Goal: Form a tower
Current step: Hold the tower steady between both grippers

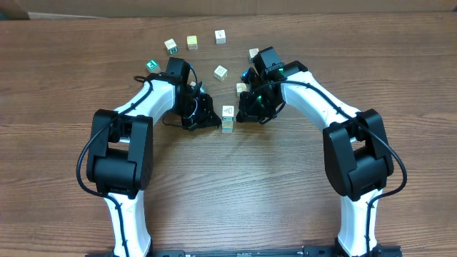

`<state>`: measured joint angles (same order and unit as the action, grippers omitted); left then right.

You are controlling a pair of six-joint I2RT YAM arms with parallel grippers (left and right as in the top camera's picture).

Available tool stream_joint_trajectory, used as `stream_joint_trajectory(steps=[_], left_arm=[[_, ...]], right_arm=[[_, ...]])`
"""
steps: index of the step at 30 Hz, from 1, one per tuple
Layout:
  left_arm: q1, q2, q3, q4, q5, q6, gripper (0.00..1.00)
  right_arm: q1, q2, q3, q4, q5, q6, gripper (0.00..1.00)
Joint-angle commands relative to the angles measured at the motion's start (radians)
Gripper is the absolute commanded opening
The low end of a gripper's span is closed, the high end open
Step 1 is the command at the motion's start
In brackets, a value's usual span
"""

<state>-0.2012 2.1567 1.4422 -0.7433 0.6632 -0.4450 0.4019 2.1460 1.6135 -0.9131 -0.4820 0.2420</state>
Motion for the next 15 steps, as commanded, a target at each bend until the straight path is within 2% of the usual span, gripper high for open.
stream_joint_trajectory(steps=[1, 15], left_arm=[[-0.003, 0.014, -0.007, -0.001, 0.013, 0.020, 0.04], [-0.003, 0.014, -0.007, -0.013, 0.014, 0.019, 0.04]], right_arm=[[0.005, 0.000, -0.004, 0.000, 0.010, -0.004, 0.04], [0.005, 0.000, -0.004, -0.019, 0.010, -0.011, 0.04]])
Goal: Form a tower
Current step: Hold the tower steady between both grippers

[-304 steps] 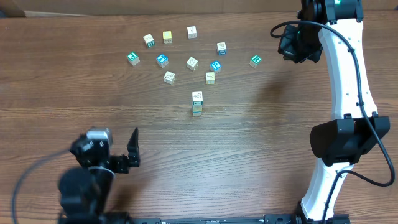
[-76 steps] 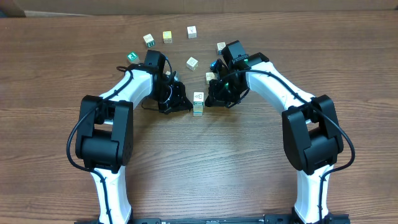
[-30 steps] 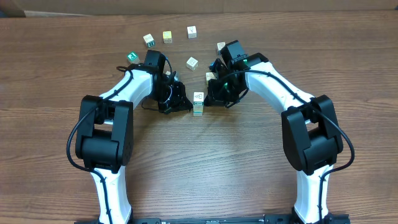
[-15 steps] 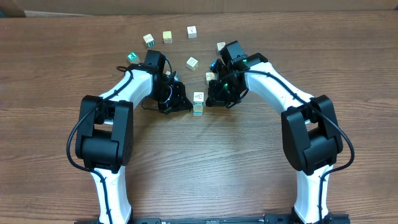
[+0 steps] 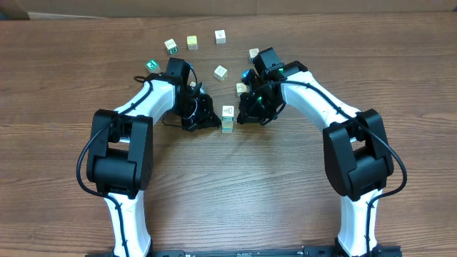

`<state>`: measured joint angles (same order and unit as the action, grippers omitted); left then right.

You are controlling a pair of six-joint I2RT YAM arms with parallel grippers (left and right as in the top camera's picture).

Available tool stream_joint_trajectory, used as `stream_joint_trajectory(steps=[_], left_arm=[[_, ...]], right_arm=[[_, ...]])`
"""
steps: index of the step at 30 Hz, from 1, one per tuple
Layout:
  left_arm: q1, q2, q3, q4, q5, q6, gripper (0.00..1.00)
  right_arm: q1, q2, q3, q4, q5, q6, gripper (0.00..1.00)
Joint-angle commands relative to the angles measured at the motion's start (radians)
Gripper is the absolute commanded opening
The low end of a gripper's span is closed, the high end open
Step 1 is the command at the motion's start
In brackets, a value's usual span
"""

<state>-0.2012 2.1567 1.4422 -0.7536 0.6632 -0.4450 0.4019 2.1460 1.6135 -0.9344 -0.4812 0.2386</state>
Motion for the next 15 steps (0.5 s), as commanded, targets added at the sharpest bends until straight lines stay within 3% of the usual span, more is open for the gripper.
stream_joint_trajectory(steps=[1, 15], left_arm=[[-0.003, 0.014, -0.007, -0.002, 0.014, 0.019, 0.04], [-0.003, 0.014, -0.007, -0.002, 0.014, 0.020, 0.04]], right_arm=[[0.005, 0.000, -0.004, 0.003, 0.009, -0.008, 0.04], [0.005, 0.008, -0.005, 0.045, 0.009, -0.008, 0.04]])
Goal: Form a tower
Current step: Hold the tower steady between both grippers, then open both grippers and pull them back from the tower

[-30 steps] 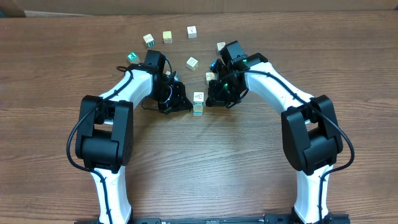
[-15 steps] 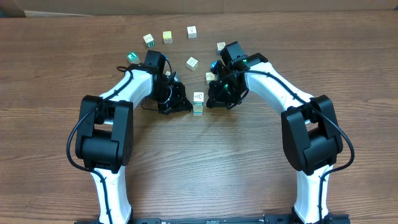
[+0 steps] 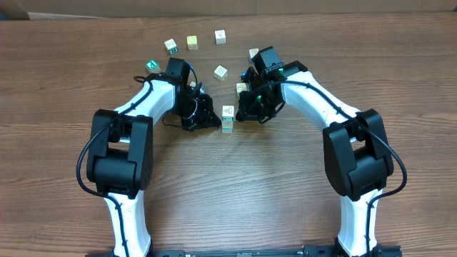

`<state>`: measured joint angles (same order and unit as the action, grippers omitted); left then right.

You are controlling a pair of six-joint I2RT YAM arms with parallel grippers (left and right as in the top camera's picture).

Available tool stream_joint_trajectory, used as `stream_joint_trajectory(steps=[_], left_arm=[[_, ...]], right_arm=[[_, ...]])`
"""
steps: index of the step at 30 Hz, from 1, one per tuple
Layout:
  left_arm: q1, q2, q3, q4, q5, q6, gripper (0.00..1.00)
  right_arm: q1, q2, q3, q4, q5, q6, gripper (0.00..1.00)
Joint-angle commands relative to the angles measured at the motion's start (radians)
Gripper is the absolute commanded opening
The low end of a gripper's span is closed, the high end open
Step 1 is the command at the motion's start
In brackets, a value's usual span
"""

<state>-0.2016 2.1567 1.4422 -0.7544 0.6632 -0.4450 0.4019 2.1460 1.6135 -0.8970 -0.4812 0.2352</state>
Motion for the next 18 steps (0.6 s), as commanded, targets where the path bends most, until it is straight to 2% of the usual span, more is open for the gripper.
stream_joint_trajectory(steps=[1, 18], left_arm=[[-0.003, 0.014, -0.007, -0.001, 0.014, 0.020, 0.04], [-0.003, 0.014, -0.007, -0.001, 0.014, 0.019, 0.04]], right_arm=[[0.005, 0.008, -0.005, 0.007, 0.009, -0.005, 0.04], [0.035, 0.009, -0.009, 0.025, 0.013, -0.005, 0.04]])
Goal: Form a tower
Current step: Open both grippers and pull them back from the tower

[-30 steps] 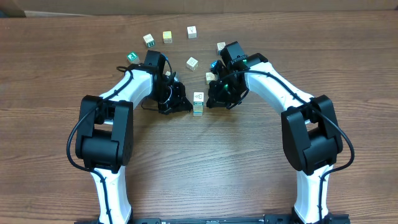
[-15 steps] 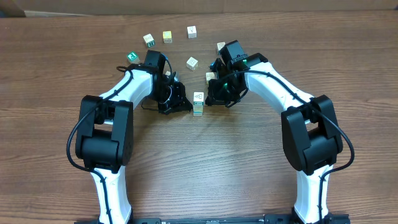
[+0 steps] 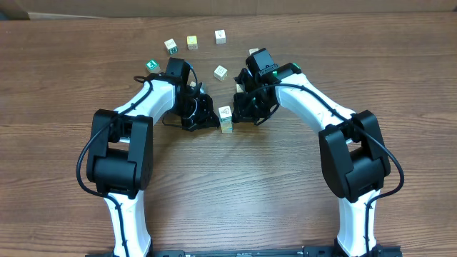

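Observation:
A small tower (image 3: 226,120) stands at mid-table in the overhead view. Its pale top block (image 3: 225,112) sits slightly skewed on a block with a greenish side (image 3: 227,127). My left gripper (image 3: 213,119) lies right against the tower's left side. My right gripper (image 3: 238,111) is close against the upper right of the tower, at the top block. Both sets of fingers are dark and hidden under the wrists, so their opening does not show. Loose blocks lie behind: a pale one (image 3: 221,72) and a green one (image 3: 151,65).
More loose blocks sit in a row at the back: (image 3: 171,46), a yellowish one (image 3: 192,41) and a white one (image 3: 221,36). Another block (image 3: 252,51) peeks out behind the right wrist. A cardboard edge (image 3: 14,8) sits at the far left corner.
My right arm has moved a little to the left and toward the back, closer to the tower. The top block now sits slightly further left and skewed. The left arm has not moved.
At all three earlier moments both grippers flanked the two-block tower, the left one still against it. The right wrist stayed just right of the tower, shifting only slightly. Now it has come in against the top block, which has shifted a little.

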`<state>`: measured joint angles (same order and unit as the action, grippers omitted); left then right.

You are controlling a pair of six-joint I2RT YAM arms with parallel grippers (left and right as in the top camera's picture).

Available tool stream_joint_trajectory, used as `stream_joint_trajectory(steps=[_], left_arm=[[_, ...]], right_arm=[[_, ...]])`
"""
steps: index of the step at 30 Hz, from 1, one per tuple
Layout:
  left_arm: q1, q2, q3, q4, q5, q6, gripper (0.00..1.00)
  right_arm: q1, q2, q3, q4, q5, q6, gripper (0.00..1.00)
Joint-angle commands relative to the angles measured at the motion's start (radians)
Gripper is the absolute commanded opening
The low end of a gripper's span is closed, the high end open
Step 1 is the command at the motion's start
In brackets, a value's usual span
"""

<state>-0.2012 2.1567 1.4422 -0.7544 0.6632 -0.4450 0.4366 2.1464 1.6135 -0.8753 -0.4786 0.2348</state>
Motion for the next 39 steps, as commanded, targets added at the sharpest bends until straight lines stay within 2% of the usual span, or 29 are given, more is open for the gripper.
stream_joint_trajectory(steps=[1, 17, 22, 28, 33, 36, 38, 39], left_arm=[[-0.003, 0.014, -0.007, -0.001, 0.014, 0.020, 0.04], [0.043, 0.013, 0.017, -0.009, 0.004, 0.019, 0.04], [0.051, 0.000, 0.077, -0.085, -0.142, 0.029, 0.04], [0.052, -0.019, 0.200, -0.222, -0.307, 0.058, 0.04], [0.053, -0.021, 0.277, -0.301, -0.402, 0.078, 0.04], [0.056, -0.021, 0.281, -0.316, -0.449, 0.080, 0.04], [0.059, -0.020, 0.281, -0.326, -0.480, 0.080, 0.06], [0.063, -0.020, 0.281, -0.330, -0.508, 0.079, 0.14]], right_arm=[[0.000, 0.009, -0.009, 0.002, 0.017, -0.004, 0.04], [0.000, 0.008, -0.008, -0.019, 0.120, 0.030, 0.04], [0.000, 0.008, 0.021, -0.044, 0.148, 0.030, 0.04], [0.000, 0.008, 0.180, -0.177, 0.267, 0.031, 0.06], [0.000, 0.008, 0.379, -0.330, 0.406, 0.054, 0.20], [0.000, 0.008, 0.518, -0.418, 0.449, 0.054, 0.43], [0.001, 0.008, 0.595, -0.468, 0.451, 0.052, 0.53], [0.006, 0.008, 0.634, -0.498, 0.452, 0.052, 0.63]])
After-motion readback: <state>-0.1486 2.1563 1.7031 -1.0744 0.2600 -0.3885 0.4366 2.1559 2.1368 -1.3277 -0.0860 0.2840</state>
